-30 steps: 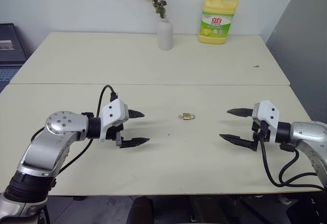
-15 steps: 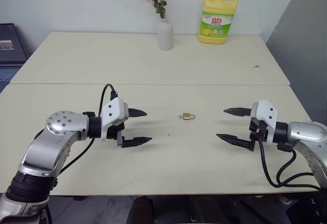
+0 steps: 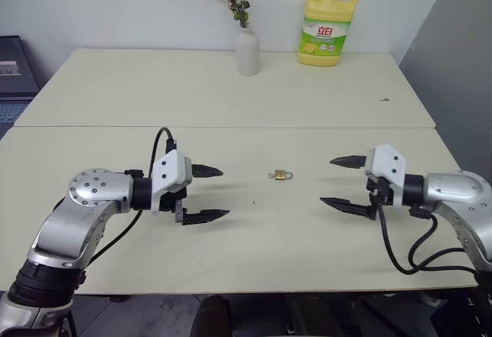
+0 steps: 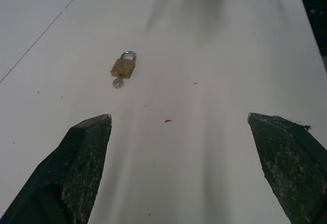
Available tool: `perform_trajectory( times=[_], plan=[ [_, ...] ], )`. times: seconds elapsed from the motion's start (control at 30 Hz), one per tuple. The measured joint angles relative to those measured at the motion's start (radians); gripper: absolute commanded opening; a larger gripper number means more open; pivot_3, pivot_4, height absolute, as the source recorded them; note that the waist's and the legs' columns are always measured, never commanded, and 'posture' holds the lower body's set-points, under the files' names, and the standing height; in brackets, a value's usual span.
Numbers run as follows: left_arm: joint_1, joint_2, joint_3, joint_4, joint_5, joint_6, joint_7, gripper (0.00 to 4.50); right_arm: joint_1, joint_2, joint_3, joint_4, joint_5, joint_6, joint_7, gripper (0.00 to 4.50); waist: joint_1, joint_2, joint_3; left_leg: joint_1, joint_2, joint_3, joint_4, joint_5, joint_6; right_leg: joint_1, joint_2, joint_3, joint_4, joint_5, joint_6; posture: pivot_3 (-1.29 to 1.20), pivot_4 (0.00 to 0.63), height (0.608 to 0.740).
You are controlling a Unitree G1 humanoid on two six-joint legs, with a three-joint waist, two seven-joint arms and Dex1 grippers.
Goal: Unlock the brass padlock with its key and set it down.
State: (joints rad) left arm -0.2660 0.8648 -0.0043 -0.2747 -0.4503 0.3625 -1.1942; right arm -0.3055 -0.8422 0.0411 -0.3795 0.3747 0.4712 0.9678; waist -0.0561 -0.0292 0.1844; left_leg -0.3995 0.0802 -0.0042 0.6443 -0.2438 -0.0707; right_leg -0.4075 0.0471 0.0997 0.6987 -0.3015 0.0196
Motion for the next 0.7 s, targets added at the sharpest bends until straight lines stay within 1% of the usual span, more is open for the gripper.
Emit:
perform_trajectory(
  times=[0.07, 0.17, 0.33, 0.37, 0.57, 0.7],
  plan=[
    [-0.001, 0.001, -0.001, -0.002, -0.005, 0.0, -0.016, 4.48, -0.044, 0.01, 0.039, 0.021, -0.015, 0.009, 0.004, 4.5, 0.0, 0.0, 0.0, 0.0, 0.0, 0.0, 0.0, 0.0, 0.0, 0.0, 0.0, 0.0, 0.0, 0.0, 0.0, 0.0, 0.15, 0.74],
    [-0.01, 0.002, -0.002, -0.001, -0.005, -0.001, -0.021, 4.48, -0.129, 0.033, 0.131, 0.083, -0.067, 0.02, 0.021, 4.5, 0.0, 0.0, 0.0, 0.0, 0.0, 0.0, 0.0, 0.0, 0.0, 0.0, 0.0, 0.0, 0.0, 0.0, 0.0, 0.0, 0.15, 0.74],
    [-0.035, 0.001, -0.011, 0.009, -0.001, -0.007, -0.035, 4.48, -0.315, 0.138, 0.255, 0.256, -0.123, 0.048, 0.058, 4.5, -0.002, 0.0, 0.0, 0.0, 0.0, 0.0, 0.0, 0.0, 0.0, -0.001, 0.0, 0.0, 0.0, 0.001, -0.001, 0.0, 0.15, 0.74],
    [-0.035, -0.002, -0.013, 0.01, -0.001, -0.009, -0.037, 4.48, -0.337, 0.155, 0.271, 0.283, -0.134, 0.046, 0.065, 4.5, -0.001, 0.0, 0.0, 0.0, 0.0, 0.0, 0.0, 0.0, 0.0, -0.001, 0.0, 0.0, 0.0, 0.003, -0.005, 0.0, 0.15, 0.74],
    [-0.034, -0.006, -0.028, 0.01, 0.009, -0.021, -0.037, 4.48, -0.443, 0.284, 0.375, 0.519, -0.222, 0.029, 0.091, 4.5, -0.001, 0.0, 0.0, -0.001, 0.0, 0.001, 0.0, 0.0, 0.0, -0.001, 0.0, 0.0, 0.001, 0.003, -0.005, 0.0, 0.15, 0.74],
    [-0.033, -0.006, -0.03, 0.01, 0.017, -0.024, -0.038, 4.48, -0.509, 0.365, 0.404, 0.698, -0.281, -0.021, 0.098, 4.5, -0.001, 0.0, 0.0, -0.001, 0.0, 0.001, 0.001, 0.0, 0.0, -0.002, 0.0, 0.0, 0.001, 0.003, -0.006, 0.0, 0.15, 0.74]
  ],
)
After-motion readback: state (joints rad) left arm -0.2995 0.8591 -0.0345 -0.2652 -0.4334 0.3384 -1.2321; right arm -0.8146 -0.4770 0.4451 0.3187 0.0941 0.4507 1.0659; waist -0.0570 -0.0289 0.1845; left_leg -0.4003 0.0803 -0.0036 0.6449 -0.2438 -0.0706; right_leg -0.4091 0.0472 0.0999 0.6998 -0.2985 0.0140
